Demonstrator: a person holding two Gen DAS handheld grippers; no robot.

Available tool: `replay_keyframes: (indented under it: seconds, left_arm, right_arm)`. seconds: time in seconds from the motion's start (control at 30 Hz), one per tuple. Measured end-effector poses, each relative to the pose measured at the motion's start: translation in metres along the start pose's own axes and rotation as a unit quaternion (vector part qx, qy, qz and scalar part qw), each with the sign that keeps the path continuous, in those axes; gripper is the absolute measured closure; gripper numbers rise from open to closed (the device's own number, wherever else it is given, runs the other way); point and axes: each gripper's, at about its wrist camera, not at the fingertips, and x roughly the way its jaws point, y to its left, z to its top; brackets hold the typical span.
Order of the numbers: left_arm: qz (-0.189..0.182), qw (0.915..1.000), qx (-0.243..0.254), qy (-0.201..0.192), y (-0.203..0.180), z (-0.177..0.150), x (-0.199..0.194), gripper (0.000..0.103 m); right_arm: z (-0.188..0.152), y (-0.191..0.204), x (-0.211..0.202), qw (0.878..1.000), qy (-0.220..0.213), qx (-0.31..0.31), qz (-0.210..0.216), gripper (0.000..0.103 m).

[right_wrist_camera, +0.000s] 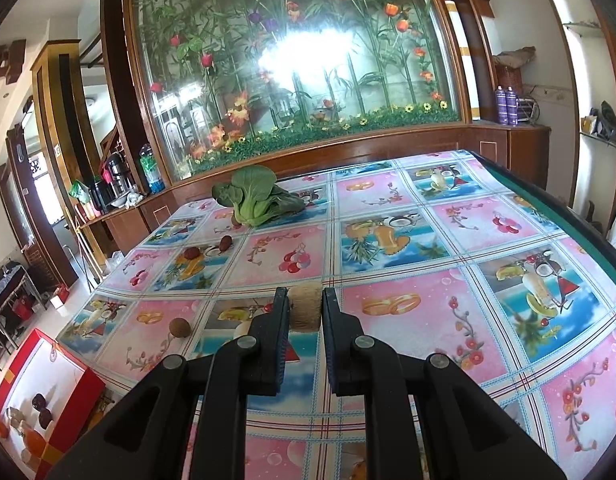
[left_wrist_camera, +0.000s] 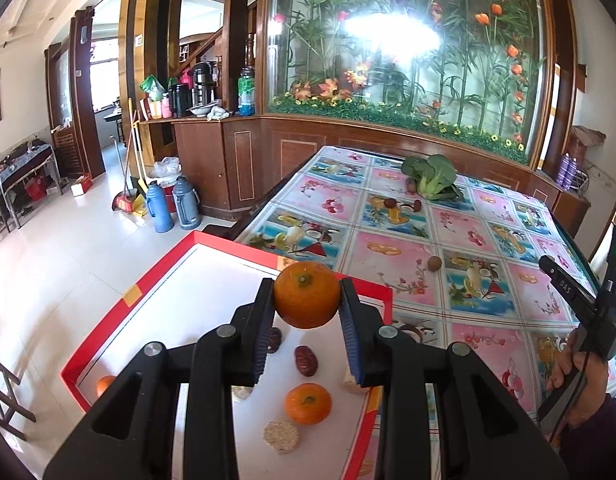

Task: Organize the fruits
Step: 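Carry the orange and beige cube over the white tray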

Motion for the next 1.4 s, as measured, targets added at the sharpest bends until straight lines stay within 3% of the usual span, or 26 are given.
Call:
replay_keyframes:
  seconds: [0.13,0.33,0.6,0.8,1.17,1.4]
  left_arm:
    - [0.004,0.9999,-0.01,-0.002,0.011,-0.001,-0.001,0.069]
    - [0.01,0.9998,-0.018,0.001,0.022,-0.004,0.002,0.069]
    - [0.021,0.9994,-0.027,0.006,0.037,-0.007,0.006,0.069]
    - [0.032,0.9987,-0.039,0.009,0.053,-0.011,0.01,0.069]
    - [0.061,0.9974,-0.038,-0.001,0.078,-0.009,0.011,0.069]
    - [0.068,0.9973,-0.026,0.008,0.092,-0.016,0.015,0.069]
  right_arm:
    - [0.0,0.01,-0.009,1.0,-0.011,-0.001,0.015,0.089]
    - [-0.009,0.048,-0.03,0.995,-0.009,0.003,0.094,0.089]
    - [-0.031,0.127,-0.056,0.975,0.025,-0.039,0.218,0.089]
    - [-0.041,0.166,-0.075,0.959,0.035,-0.071,0.272,0.089]
    - [-0.066,0.207,-0.066,0.949,0.087,-0.105,0.285,0.089]
    - [-0.082,0.224,-0.069,0.95,0.082,-0.136,0.269,0.089]
